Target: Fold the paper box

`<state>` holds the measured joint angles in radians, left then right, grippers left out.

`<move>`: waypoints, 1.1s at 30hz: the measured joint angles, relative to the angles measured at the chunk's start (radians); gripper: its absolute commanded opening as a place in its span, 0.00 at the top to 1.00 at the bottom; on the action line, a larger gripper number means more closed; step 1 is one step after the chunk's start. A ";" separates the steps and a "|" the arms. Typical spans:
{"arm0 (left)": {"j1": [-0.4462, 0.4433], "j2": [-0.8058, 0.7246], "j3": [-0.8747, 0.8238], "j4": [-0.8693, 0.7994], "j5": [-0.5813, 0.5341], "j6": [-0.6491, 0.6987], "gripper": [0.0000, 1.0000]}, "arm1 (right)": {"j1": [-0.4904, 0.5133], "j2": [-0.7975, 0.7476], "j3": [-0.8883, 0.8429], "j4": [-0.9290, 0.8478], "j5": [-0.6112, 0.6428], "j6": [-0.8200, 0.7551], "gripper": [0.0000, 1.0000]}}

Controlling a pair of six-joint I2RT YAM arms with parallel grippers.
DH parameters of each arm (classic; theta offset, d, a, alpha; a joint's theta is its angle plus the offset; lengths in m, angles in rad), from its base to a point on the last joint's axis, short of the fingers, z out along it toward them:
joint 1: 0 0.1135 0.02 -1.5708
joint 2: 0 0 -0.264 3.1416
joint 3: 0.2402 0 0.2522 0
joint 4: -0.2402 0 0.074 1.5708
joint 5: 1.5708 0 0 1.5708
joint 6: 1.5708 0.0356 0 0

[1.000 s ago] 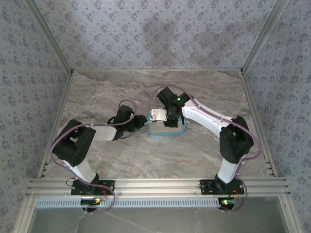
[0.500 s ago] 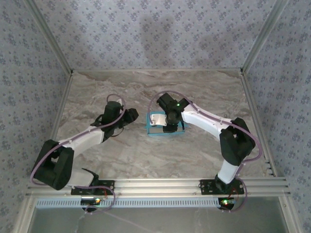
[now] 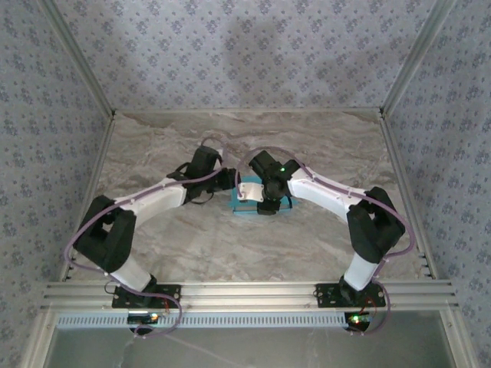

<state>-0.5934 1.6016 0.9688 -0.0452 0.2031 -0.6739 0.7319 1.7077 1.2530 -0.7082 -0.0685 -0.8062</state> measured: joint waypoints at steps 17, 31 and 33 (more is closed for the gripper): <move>0.003 0.109 -0.057 0.067 0.019 0.005 0.66 | -0.070 -0.278 -0.099 0.156 -0.292 0.188 0.52; 0.002 0.035 -0.012 -0.064 -0.043 0.122 0.66 | -0.338 -0.534 -0.212 0.407 -0.111 0.852 1.00; 0.002 0.035 -0.010 -0.066 -0.042 0.128 0.66 | -0.390 -0.551 -0.270 0.432 -0.130 0.961 1.00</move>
<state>-0.5911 1.6371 0.9585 -0.1112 0.1608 -0.5457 0.3416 1.1568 0.9829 -0.2764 -0.1989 0.1543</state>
